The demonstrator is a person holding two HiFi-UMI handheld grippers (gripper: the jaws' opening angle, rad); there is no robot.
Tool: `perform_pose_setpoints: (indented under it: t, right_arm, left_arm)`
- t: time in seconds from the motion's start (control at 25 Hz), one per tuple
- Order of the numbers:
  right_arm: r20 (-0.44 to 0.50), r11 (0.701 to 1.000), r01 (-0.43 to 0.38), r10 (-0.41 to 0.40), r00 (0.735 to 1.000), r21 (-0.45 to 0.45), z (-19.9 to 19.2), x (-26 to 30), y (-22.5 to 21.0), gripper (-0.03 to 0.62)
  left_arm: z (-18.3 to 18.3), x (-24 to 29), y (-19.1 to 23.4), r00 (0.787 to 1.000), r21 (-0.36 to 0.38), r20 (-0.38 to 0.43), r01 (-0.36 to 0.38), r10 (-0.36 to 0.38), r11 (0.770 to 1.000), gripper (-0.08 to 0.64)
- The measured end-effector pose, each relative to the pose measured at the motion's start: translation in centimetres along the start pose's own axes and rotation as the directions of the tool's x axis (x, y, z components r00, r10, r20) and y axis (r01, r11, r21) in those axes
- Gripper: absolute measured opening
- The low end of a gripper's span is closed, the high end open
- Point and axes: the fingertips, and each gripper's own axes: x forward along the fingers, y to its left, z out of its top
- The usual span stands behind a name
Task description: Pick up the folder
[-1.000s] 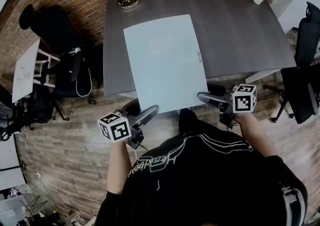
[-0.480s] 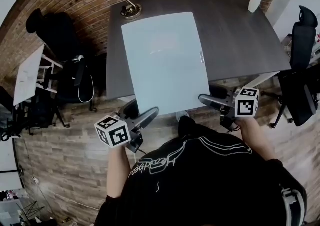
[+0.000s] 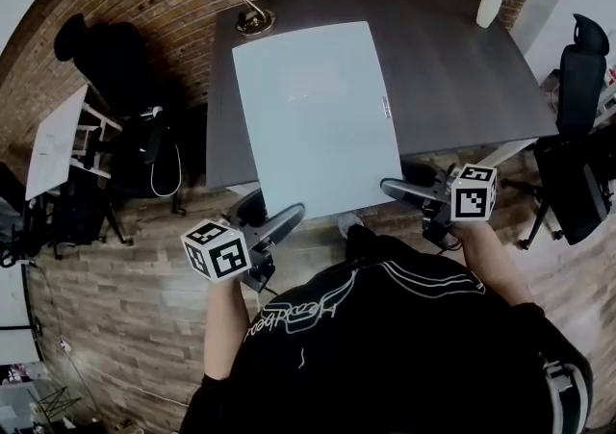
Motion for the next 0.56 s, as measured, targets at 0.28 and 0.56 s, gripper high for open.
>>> perform_pose_setpoints:
  t: [0.28, 0.56]
  right_arm:
    - [-0.011, 1.0, 0.001, -0.001, 1.0, -0.01, -0.35, 0.64, 0.03, 0.275]
    - [-0.02, 1.0, 0.012, -0.012, 1.0, -0.002, -0.36, 0.52, -0.4, 0.275]
  left_arm:
    - [-0.11, -0.39, 0.46, 1.0, 0.009, 0.001, -0.005, 0.005, 1.0, 0.373]
    - [0.06, -0.02, 0.66, 1.0, 0.006, 0.006, -0.006, 0.006, 1.0, 0.373]
